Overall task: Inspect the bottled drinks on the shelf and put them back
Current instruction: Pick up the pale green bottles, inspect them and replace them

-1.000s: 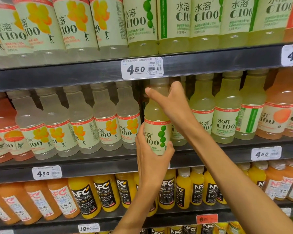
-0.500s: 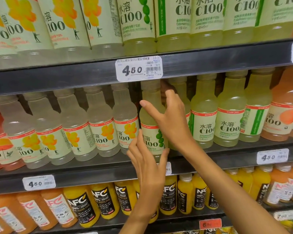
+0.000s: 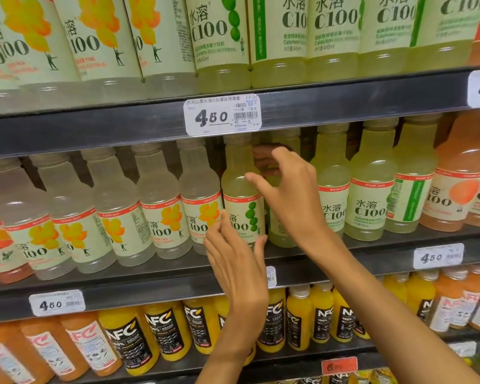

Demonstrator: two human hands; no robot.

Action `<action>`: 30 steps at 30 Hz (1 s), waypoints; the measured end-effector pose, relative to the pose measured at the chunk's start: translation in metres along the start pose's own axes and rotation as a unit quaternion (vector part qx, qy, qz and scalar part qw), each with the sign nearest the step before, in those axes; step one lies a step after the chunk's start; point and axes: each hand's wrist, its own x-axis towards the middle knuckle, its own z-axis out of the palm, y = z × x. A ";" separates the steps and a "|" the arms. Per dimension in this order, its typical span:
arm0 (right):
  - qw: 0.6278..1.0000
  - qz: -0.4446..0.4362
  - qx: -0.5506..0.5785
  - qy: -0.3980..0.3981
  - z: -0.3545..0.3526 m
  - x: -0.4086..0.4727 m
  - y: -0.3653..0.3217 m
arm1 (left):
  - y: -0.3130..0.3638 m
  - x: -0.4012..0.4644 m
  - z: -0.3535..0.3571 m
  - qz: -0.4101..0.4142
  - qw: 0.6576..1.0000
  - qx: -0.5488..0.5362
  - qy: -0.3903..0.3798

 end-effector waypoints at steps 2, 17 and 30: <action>1.000 -0.001 0.006 0.026 -0.002 0.000 0.002 | 0.000 -0.001 0.000 -0.002 1.000 -0.014 0.000; 0.990 0.127 0.047 -0.031 -0.007 0.019 0.019 | -0.001 -0.009 -0.009 -0.014 0.995 -0.087 -0.049; 0.930 0.117 0.346 -0.049 -0.045 -0.011 0.000 | -0.004 -0.026 -0.042 -0.046 0.862 -0.396 -0.313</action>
